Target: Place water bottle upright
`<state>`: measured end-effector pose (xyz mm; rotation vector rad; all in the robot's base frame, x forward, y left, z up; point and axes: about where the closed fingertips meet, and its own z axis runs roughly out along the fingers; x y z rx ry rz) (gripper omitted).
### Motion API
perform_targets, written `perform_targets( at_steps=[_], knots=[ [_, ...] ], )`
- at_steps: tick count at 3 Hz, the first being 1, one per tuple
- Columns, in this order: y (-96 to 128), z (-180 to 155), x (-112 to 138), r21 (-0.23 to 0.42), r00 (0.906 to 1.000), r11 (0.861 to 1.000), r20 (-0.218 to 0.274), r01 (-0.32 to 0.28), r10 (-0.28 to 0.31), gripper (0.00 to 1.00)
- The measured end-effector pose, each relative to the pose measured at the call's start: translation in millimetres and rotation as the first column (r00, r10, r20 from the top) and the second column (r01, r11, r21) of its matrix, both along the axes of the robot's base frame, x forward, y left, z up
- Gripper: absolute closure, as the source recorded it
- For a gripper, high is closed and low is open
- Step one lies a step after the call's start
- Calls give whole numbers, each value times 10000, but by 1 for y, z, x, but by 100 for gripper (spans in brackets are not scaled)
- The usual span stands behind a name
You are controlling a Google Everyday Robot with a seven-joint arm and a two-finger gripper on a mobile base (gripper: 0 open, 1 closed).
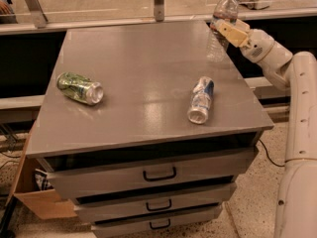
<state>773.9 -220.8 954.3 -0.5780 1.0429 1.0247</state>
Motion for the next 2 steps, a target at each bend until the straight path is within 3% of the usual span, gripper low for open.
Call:
perform_targets(
  at_steps=[2],
  knots=[
    [-3, -7, -7, 390, 9992, 9985, 142, -382, 377, 100]
  ],
)
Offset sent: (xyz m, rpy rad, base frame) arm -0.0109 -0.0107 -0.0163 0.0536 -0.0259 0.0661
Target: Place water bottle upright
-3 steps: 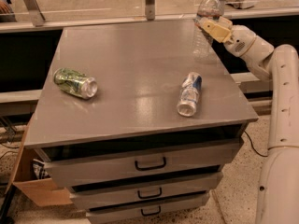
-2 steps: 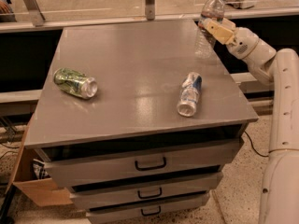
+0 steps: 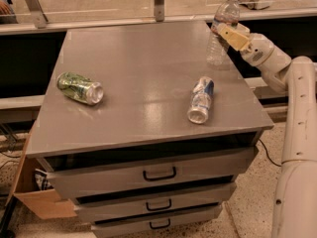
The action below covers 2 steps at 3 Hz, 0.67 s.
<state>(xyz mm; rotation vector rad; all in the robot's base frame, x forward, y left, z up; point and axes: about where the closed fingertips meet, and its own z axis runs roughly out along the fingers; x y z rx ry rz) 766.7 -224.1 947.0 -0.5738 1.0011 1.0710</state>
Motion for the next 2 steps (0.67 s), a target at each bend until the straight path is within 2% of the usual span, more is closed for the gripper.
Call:
perform_targets(
  at_steps=[1, 2],
  knots=[
    [7, -3, -7, -115, 9985, 9988, 265, -475, 478, 100],
    [19, -4, -16, -338, 9916, 9928, 560, -1146, 1164, 82]
  ],
)
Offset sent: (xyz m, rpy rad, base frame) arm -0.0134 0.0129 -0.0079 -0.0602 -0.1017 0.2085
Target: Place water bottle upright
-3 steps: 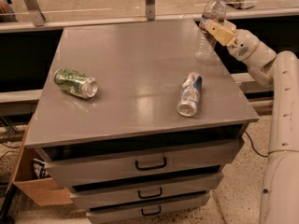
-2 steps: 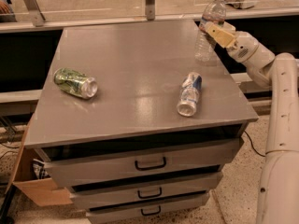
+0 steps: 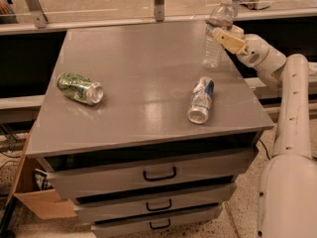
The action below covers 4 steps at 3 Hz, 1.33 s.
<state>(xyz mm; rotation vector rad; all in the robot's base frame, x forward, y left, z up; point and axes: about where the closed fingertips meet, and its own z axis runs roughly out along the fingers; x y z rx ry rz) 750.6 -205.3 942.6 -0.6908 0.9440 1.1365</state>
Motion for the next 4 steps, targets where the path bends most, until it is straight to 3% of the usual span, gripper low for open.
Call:
perform_targets(
  at_steps=[1, 3, 4],
  knots=[
    [8, -2, -8, -117, 9978, 9981, 270, -610, 613, 57],
    [11, -8, -14, -203, 9938, 9943, 366, -1043, 1049, 12],
    [8, -9, -15, -248, 9933, 9938, 370, -1087, 1096, 0]
  ],
)
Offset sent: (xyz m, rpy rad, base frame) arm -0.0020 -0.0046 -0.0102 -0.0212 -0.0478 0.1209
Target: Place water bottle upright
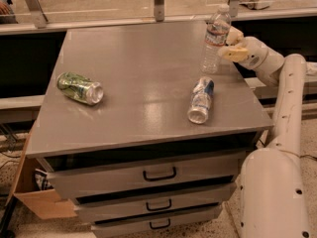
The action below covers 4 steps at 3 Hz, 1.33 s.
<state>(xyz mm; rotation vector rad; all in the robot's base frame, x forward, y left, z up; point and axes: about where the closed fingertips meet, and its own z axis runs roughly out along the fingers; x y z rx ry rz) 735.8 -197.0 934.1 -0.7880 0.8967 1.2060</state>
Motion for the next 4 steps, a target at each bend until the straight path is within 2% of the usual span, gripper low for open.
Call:
perform_targets(
  at_steps=[1, 2, 3, 4],
  knots=[
    [-4, 0, 0, -39, 10000, 10000, -3, 33, -33, 0],
    [-16, 5, -5, -371, 9996, 9989, -26, 271, -272, 0],
    [-38, 13, -16, -1058, 9975, 9924, -257, 622, -652, 0],
    [-65, 28, -32, -1863, 9920, 9762, -393, 1106, -1199, 0]
  ],
)
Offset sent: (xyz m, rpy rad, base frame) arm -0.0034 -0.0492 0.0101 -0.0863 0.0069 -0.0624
